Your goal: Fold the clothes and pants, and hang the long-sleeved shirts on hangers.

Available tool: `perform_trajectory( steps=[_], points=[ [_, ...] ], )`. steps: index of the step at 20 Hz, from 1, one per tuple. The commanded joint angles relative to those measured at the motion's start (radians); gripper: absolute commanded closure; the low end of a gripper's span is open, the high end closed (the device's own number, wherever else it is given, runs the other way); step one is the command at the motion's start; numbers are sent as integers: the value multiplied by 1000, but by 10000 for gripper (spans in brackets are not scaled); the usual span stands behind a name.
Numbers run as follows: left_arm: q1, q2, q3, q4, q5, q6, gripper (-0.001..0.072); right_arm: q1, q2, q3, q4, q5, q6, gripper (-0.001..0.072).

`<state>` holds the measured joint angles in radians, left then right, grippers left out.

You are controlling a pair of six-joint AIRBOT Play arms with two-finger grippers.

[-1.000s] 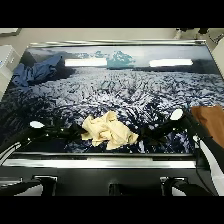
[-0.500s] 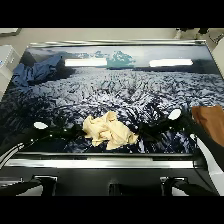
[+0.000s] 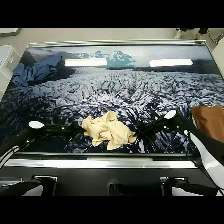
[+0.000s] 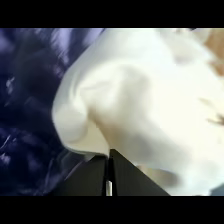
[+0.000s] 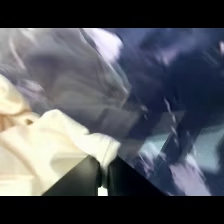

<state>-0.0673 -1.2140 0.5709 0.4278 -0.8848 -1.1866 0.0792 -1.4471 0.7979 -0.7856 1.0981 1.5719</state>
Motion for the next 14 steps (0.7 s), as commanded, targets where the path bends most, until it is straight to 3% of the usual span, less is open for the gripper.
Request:
perform_trajectory(
  steps=[1,3,5,7,10,14],
  points=[
    [63,137,109,-2,3,83,688,-1,92,127,-145,8,-35,673],
    [147,259,283,-2,6,136,688,-1,209,336,-375,10,-16,673],
    [243,367,501,-2,18,128,688,-1,322,577,-615,-20,58,673],
    [325,454,723,-2,37,101,688,-1,425,780,-761,-78,92,672],
    [367,562,919,-2,132,67,688,-1,561,911,-793,-144,98,672],
    [366,681,998,-3,309,37,687,-1,718,917,-689,-256,129,672]
  ],
)
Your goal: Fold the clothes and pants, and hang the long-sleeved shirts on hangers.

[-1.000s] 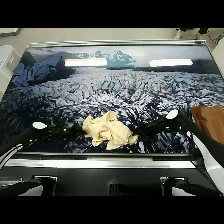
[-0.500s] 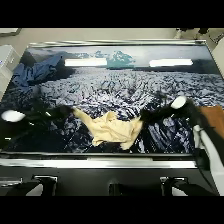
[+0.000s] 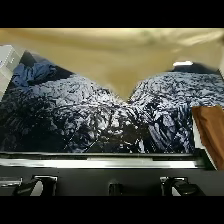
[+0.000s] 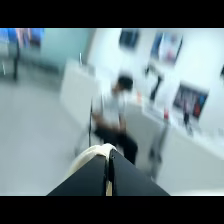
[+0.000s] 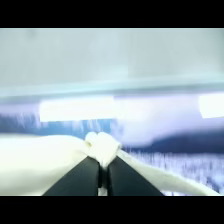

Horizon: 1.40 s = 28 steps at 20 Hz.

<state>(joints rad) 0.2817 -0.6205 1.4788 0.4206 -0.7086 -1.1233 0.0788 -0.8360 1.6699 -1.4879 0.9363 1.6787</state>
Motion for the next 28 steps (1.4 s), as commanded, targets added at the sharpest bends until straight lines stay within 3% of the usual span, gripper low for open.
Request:
perform_trajectory(
  steps=[1,5,8,10,13,15,17,20,22,24,26,27,28],
  points=[
    [18,106,92,5,168,-47,688,0,133,45,22,-125,23,672],
    [18,113,104,5,246,-60,687,0,177,45,29,-172,23,672],
    [18,87,104,5,228,-60,688,0,167,45,45,-167,23,672],
    [18,49,101,5,151,-60,687,0,134,45,36,-124,22,672],
    [18,-47,55,18,-80,-60,688,0,0,45,38,-18,19,671],
    [18,-117,-37,60,-184,-84,687,0,-149,45,45,53,19,670],
    [17,-185,-178,141,-204,-100,687,0,-341,45,69,87,20,671],
    [18,-290,-419,245,-201,-101,687,1,-634,45,241,27,82,671],
    [14,-354,-569,194,-200,-192,686,1,-786,45,433,3,158,671],
    [6,-397,-682,143,-189,-201,685,1,-893,45,602,37,169,670],
    [3,-416,-746,144,-174,-201,685,0,-952,45,647,127,169,663],
    [4,-417,-762,145,-173,-200,685,-5,-958,45,631,171,165,542],
    [5,-416,-764,145,-174,-192,685,-21,-954,47,611,220,138,291]
  ],
)
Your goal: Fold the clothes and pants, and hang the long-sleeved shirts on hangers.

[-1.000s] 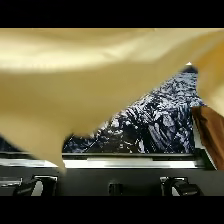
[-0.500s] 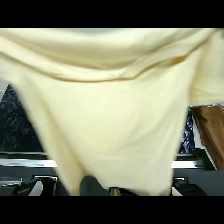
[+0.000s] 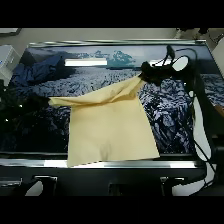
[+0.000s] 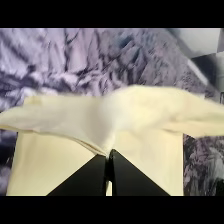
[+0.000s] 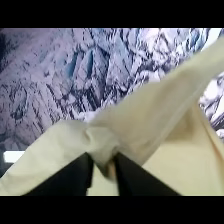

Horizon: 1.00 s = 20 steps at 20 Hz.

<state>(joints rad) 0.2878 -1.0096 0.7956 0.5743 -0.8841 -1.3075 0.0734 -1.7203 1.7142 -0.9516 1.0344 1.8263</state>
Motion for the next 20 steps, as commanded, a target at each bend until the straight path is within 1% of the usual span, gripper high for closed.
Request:
perform_trajectory(
  steps=[1,2,3,5,6,7,8,9,10,11,13,15,17,19,20],
  points=[
    [0,-24,-79,-10,2,2,685,-46,-59,4,57,190,-69,142],
    [6,-23,-77,-10,1,2,685,-91,-45,4,11,294,-107,92],
    [14,-22,-77,-10,1,2,684,-143,-33,4,-61,444,-111,72],
    [28,-22,-77,-8,1,3,685,-222,-19,-23,-224,709,-126,79],
    [32,-22,-77,-8,1,7,684,-243,11,-89,-290,775,-146,79],
    [34,-22,-77,-8,1,20,685,-251,60,-185,-322,747,-147,79],
    [34,-22,-77,-8,-2,26,684,-249,131,-324,-313,665,-146,77],
    [34,-23,-77,-8,-6,26,684,-240,207,-486,-287,573,-146,22],
    [34,-24,-77,-8,-10,26,684,-233,272,-637,-260,496,-153,4],
    [33,-24,-77,-9,-10,29,684,-229,330,-786,-220,427,-173,3],
    [33,-24,-77,-8,-11,28,684,-227,399,-965,-171,371,-238,2],
    [33,-24,-77,-9,-13,28,684,-227,426,-1009,-222,365,-264,3],
    [33,-24,-77,-9,-18,28,684,-227,428,-1000,-277,359,-240,5],
    [33,-24,-77,-9,-26,29,684,-226,426,-1010,-271,335,-209,15],
    [33,-24,-77,-9,-26,28,684,-226,424,-1025,-234,317,-208,15]
  ],
)
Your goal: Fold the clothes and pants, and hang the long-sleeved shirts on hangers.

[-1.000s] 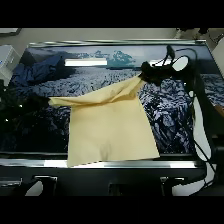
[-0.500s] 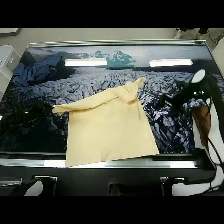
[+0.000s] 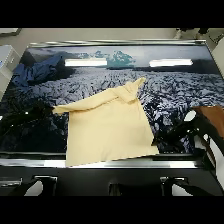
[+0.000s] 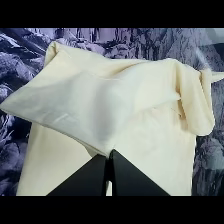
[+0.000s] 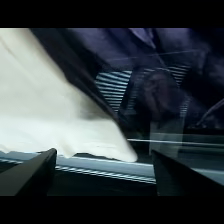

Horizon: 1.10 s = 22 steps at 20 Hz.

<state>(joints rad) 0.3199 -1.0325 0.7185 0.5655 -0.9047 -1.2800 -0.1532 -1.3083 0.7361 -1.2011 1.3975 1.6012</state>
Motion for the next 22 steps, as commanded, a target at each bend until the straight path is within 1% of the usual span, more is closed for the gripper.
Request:
perform_trajectory(
  steps=[1,3,5,6,7,8,9,11,12,14,15,17,18,21,22],
  points=[
    [1,-1,0,0,-5,1,684,1,8,-64,63,-69,14,20],
    [1,-1,0,0,-4,1,684,1,2,-88,142,-134,6,42],
    [1,-1,0,0,-3,1,684,1,-18,-89,180,-177,7,45],
    [1,-1,0,0,-3,1,684,1,-26,-89,198,-195,7,198],
    [2,-1,0,0,-3,1,684,0,-26,-88,212,-216,7,487],
    [2,-1,0,0,-2,1,684,0,-26,-76,232,-235,7,667],
    [2,-1,0,0,0,1,684,-1,-26,-43,245,-241,-11,672],
    [3,-1,0,0,4,1,684,-14,-26,99,223,-252,-10,673],
    [3,-1,0,0,6,1,684,-34,-27,165,214,-264,18,672],
    [3,-1,0,8,7,17,684,-136,-28,375,196,-378,147,672],
    [3,-1,0,8,6,42,684,-172,-28,438,197,-442,175,672],
    [3,-1,0,8,4,46,684,-206,-29,488,196,-508,201,671],
    [3,-2,-1,8,4,46,684,-203,-36,486,181,-499,202,670],
    [3,-1,-1,7,1,46,684,-198,-97,485,167,-369,181,667],
    [3,-1,-1,7,-8,46,684,-198,-113,485,167,-317,164,579]
  ],
)
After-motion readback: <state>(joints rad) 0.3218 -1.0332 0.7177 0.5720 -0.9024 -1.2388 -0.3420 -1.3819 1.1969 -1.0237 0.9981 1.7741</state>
